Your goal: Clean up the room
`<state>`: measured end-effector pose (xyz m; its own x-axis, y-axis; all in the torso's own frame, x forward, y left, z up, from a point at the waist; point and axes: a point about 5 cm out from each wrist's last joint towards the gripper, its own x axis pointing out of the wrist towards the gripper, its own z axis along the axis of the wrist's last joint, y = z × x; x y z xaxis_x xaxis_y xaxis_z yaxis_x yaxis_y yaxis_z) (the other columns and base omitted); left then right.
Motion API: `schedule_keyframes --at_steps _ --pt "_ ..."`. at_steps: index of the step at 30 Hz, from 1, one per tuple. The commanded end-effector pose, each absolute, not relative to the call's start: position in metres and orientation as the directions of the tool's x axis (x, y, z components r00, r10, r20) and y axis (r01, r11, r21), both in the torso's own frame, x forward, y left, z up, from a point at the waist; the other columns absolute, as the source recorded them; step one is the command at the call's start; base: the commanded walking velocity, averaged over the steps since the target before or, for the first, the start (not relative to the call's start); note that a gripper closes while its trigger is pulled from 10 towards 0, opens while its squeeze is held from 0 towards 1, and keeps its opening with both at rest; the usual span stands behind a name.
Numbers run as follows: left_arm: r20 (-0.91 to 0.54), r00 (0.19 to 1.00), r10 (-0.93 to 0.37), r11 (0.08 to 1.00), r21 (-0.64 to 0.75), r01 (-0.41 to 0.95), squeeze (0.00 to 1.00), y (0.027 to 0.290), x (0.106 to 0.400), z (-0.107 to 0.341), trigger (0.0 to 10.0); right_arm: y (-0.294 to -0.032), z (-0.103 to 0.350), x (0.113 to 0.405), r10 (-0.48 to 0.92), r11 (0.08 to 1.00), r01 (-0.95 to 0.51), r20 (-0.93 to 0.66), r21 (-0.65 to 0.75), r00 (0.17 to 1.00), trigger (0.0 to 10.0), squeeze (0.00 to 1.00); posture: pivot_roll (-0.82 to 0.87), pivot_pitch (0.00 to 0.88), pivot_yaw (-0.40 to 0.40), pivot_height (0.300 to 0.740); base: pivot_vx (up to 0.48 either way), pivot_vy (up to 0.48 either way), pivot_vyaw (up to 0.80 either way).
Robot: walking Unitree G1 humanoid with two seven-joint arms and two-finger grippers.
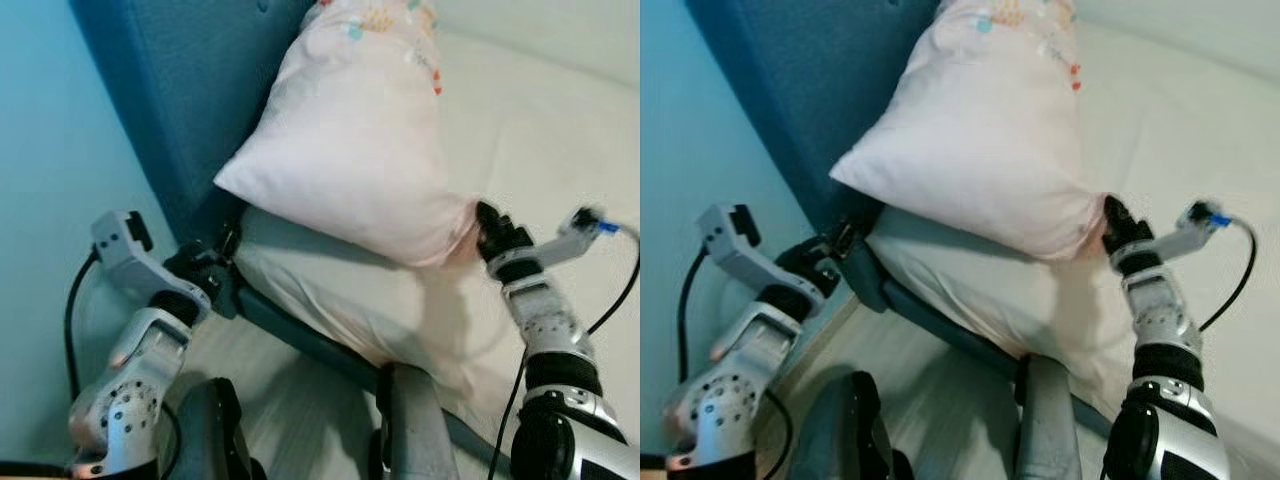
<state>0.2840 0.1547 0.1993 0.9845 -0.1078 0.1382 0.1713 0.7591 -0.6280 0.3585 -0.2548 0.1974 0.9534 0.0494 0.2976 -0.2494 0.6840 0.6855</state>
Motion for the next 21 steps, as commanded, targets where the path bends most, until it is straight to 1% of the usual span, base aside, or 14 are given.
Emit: schedule_keyframes --at_steps 1,4,6,7,8,9,10,11,12,13,14,16,18,21 --pt "0.146 0.981 -0.128 0.746 -0.638 0.192 0.00 0.148 0.287 0.197 10.0 -0.247 0.207 0.356 0.074 0.713 -0.263 0.304 0.650 0.950 0.0 0.00 -0.05 0.161 -0.051 0.495 0.000 0.000 0.00" --pt "0.154 0.979 -0.135 0.740 -0.641 0.203 0.00 0.145 0.289 0.198 10.0 -0.237 0.211 0.355 0.097 0.725 -0.275 0.302 0.632 0.948 0.0 0.00 -0.06 0.146 -0.055 0.495 0.000 0.000 0.00" --pt "0.175 0.975 -0.133 0.732 -0.646 0.216 0.00 0.142 0.294 0.200 10.0 -0.199 0.223 0.353 0.192 0.715 -0.354 0.317 0.603 0.929 0.0 0.00 -0.07 0.128 -0.065 0.495 0.000 0.000 0.00" --pt "0.175 0.975 -0.133 0.732 -0.646 0.216 0.00 0.142 0.294 0.200 10.0 -0.199 0.223 0.353 0.192 0.715 -0.354 0.317 0.603 0.929 0.0 0.00 -0.07 0.128 -0.065 0.495 0.000 0.000 0.00" --pt "0.188 0.974 -0.124 0.728 -0.649 0.218 0.00 0.142 0.297 0.201 10.0 -0.163 0.233 0.349 0.281 0.683 -0.432 0.333 0.589 0.900 0.0 0.00 -0.08 0.112 -0.071 0.495 0.000 0.000 0.00" --pt "0.192 0.974 -0.120 0.728 -0.650 0.218 0.00 0.143 0.299 0.201 10.0 -0.149 0.237 0.347 0.322 0.668 -0.466 0.339 0.580 0.884 0.0 0.00 -0.09 0.108 -0.075 0.495 0.000 0.000 0.00" --pt "0.192 0.974 -0.120 0.728 -0.650 0.218 0.00 0.143 0.299 0.201 10.0 -0.149 0.237 0.347 0.322 0.668 -0.466 0.339 0.580 0.884 0.0 0.00 -0.09 0.108 -0.075 0.495 0.000 0.000 0.00" --pt "0.197 0.973 -0.116 0.728 -0.650 0.219 0.00 0.142 0.300 0.201 10.0 -0.137 0.239 0.344 0.352 0.659 -0.487 0.337 0.572 0.873 0.0 0.00 -0.09 0.104 -0.079 0.495 0.000 0.000 0.00" --pt "0.197 0.973 -0.116 0.728 -0.650 0.219 0.00 0.142 0.300 0.201 10.0 -0.137 0.239 0.344 0.352 0.659 -0.487 0.337 0.572 0.873 0.0 0.00 -0.09 0.104 -0.079 0.495 0.000 0.000 0.00" --pt "0.204 0.972 -0.113 0.727 -0.650 0.221 0.00 0.142 0.301 0.201 10.0 -0.124 0.243 0.340 0.387 0.640 -0.515 0.340 0.571 0.857 0.0 0.00 -0.09 0.100 -0.084 0.495 0.000 0.000 0.00" --pt "0.204 0.972 -0.113 0.727 -0.650 0.221 0.00 0.142 0.301 0.201 10.0 -0.124 0.243 0.340 0.387 0.640 -0.515 0.340 0.571 0.857 0.0 0.00 -0.09 0.100 -0.084 0.495 0.000 0.000 0.00" --pt "0.216 0.971 -0.105 0.728 -0.649 0.223 0.00 0.142 0.303 0.201 10.0 -0.100 0.248 0.332 0.445 0.605 -0.555 0.335 0.571 0.830 0.0 0.00 -0.09 0.091 -0.091 0.495 0.000 0.000 0.00" --pt "0.216 0.971 -0.105 0.728 -0.649 0.223 0.00 0.142 0.303 0.201 10.0 -0.100 0.248 0.332 0.445 0.605 -0.555 0.335 0.571 0.830 0.0 0.00 -0.09 0.091 -0.091 0.495 0.000 0.000 0.00" --pt "0.221 0.970 -0.100 0.733 -0.643 0.222 0.00 0.142 0.304 0.200 10.0 -0.081 0.256 0.322 0.498 0.578 -0.595 0.337 0.558 0.799 0.0 0.00 -0.09 0.087 -0.093 0.495 0.000 0.000 0.00"
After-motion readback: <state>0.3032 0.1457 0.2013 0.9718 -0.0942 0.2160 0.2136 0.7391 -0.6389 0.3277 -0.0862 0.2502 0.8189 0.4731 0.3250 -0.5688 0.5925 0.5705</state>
